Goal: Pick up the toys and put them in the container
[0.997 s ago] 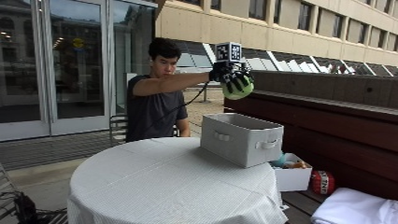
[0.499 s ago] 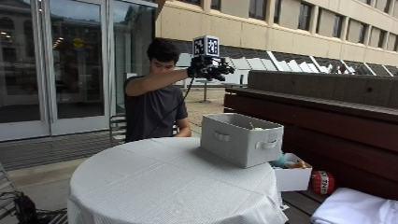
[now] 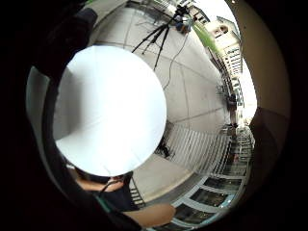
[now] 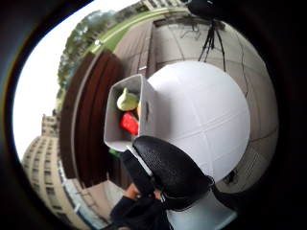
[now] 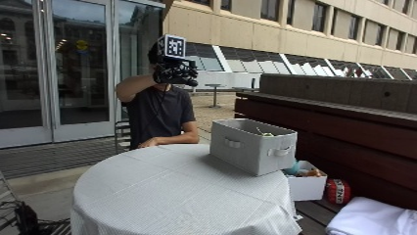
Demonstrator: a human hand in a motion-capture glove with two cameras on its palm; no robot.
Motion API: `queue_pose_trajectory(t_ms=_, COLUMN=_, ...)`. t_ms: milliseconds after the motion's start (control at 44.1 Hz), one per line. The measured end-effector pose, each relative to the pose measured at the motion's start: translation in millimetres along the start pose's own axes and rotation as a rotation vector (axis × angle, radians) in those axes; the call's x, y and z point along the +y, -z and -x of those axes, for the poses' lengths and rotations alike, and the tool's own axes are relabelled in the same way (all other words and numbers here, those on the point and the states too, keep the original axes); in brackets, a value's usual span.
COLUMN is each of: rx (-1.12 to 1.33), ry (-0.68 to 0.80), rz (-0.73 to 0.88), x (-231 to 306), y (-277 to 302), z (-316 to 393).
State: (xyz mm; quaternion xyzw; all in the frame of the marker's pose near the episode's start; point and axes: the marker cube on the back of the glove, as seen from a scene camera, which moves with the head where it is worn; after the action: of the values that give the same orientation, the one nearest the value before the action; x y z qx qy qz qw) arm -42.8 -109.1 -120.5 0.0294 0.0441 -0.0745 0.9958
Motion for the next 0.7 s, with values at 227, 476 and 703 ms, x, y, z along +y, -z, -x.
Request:
queue_pose_trajectory(t_ms=227, rx=0.005, ry=-0.060, rz=0.020, x=18, y=-25, z=-70)
queue_pose_trajectory(t_ms=476, rx=0.005, ry=-0.147, rz=0.061, x=42, y=-51, z=-108)
queue_pose_trajectory(t_ms=703, rx=0.001, ry=-0.096, rz=0.022, x=43, y=-62, z=-130)
